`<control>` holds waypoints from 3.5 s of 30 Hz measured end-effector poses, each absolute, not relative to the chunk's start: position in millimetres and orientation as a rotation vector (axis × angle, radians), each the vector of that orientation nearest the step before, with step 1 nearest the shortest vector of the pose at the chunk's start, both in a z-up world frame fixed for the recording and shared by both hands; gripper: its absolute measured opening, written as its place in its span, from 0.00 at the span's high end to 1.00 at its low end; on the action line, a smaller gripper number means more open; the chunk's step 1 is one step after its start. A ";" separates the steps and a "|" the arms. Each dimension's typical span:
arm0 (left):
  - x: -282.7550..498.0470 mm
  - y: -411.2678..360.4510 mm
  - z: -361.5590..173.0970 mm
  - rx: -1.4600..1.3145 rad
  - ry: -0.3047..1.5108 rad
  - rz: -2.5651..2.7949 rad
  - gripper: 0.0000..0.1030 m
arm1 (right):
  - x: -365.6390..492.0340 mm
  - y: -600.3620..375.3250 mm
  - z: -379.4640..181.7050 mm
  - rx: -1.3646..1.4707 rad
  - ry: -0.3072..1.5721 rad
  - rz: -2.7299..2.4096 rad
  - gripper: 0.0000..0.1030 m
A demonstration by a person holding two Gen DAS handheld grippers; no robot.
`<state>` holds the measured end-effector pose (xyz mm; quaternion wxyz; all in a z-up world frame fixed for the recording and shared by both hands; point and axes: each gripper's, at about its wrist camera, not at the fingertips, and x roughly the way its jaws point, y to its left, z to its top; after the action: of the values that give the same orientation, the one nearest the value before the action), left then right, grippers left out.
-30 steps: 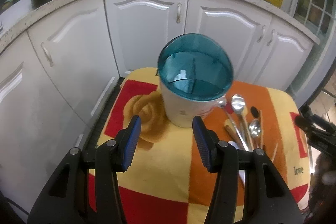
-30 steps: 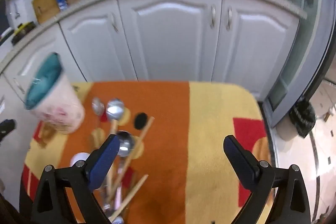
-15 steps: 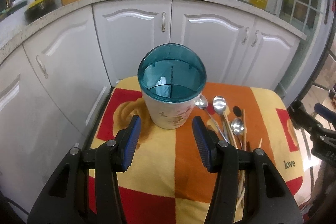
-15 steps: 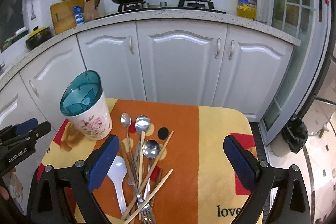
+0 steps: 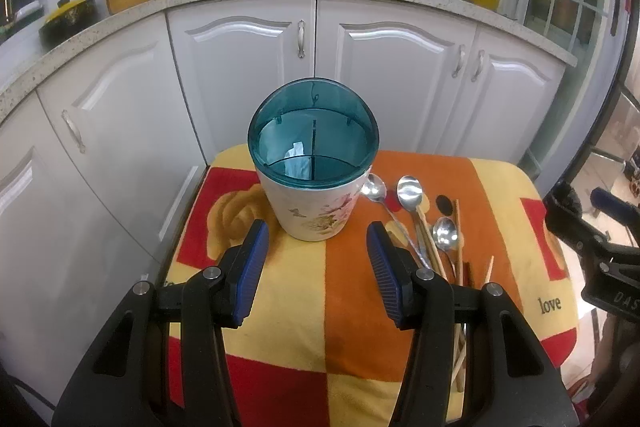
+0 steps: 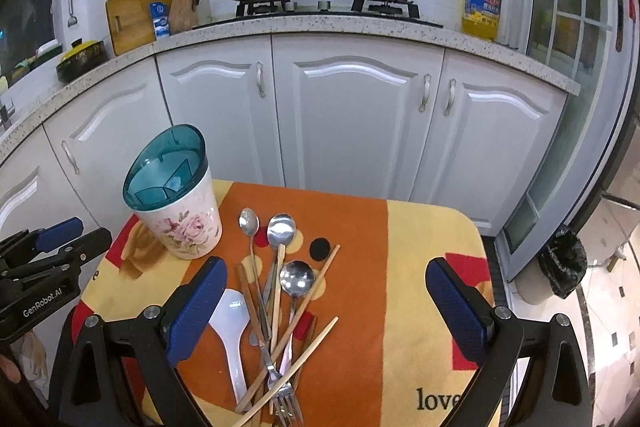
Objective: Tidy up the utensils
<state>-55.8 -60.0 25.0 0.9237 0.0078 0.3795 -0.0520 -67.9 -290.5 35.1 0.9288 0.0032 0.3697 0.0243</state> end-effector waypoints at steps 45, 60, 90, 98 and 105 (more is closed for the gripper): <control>-60.3 -70.4 35.1 0.012 0.760 -0.129 0.51 | -69.4 -290.9 41.0 -0.001 0.769 0.042 0.04; -64.7 -73.4 42.1 0.012 0.750 -0.148 0.51 | -72.7 -292.8 44.1 0.002 0.764 0.030 0.04; -64.1 -75.0 37.9 0.017 0.767 -0.149 0.51 | -73.1 -293.7 40.3 0.028 0.772 0.040 0.04; -62.0 -75.4 33.3 0.015 0.777 -0.157 0.51 | -72.6 -293.3 38.1 0.015 0.777 0.056 0.04; -52.6 -69.4 20.7 -0.046 0.841 -0.228 0.51 | -74.0 -303.1 18.9 0.015 0.820 0.110 0.09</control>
<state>-52.6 -69.4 20.7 0.9063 -0.0224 0.4074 -0.1105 -74.0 -303.1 18.9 0.9156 0.0074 0.3985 0.0533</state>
